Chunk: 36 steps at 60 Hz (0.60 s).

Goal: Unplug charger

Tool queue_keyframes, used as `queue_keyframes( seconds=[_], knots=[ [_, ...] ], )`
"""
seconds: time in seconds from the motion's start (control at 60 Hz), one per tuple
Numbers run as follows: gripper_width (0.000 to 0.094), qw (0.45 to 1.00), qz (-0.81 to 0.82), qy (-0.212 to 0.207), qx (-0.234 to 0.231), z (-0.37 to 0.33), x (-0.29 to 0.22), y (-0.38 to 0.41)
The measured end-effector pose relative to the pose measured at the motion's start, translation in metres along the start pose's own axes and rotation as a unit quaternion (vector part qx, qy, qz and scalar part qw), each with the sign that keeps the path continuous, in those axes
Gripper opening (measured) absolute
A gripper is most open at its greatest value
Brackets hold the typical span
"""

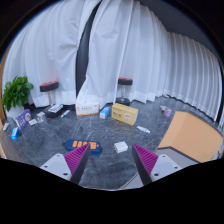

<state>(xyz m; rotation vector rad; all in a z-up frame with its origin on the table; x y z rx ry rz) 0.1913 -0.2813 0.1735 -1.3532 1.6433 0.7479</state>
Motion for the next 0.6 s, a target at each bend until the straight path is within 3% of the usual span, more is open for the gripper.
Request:
queue_keyframes(
  seconds=[0.3, 0.6],
  knots=[
    [0.0852, 1.000, -0.014, 0.001, 0.003, -0.150, 0.039, 0.044],
    [0.0851, 1.000, -0.003, 0.005, 0.011, -0.202, 0.059, 0.051]
  ],
)
Point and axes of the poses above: the point between the fingertips, and its own axes, seen from behind it with the camera up: y to the left, x down, z forward, the way the camera looks, the point moved 7 cm from there along -z, backward, against the way the camera looks, and after that the axes turned 1 degree about -x, right-handed, at the moved point
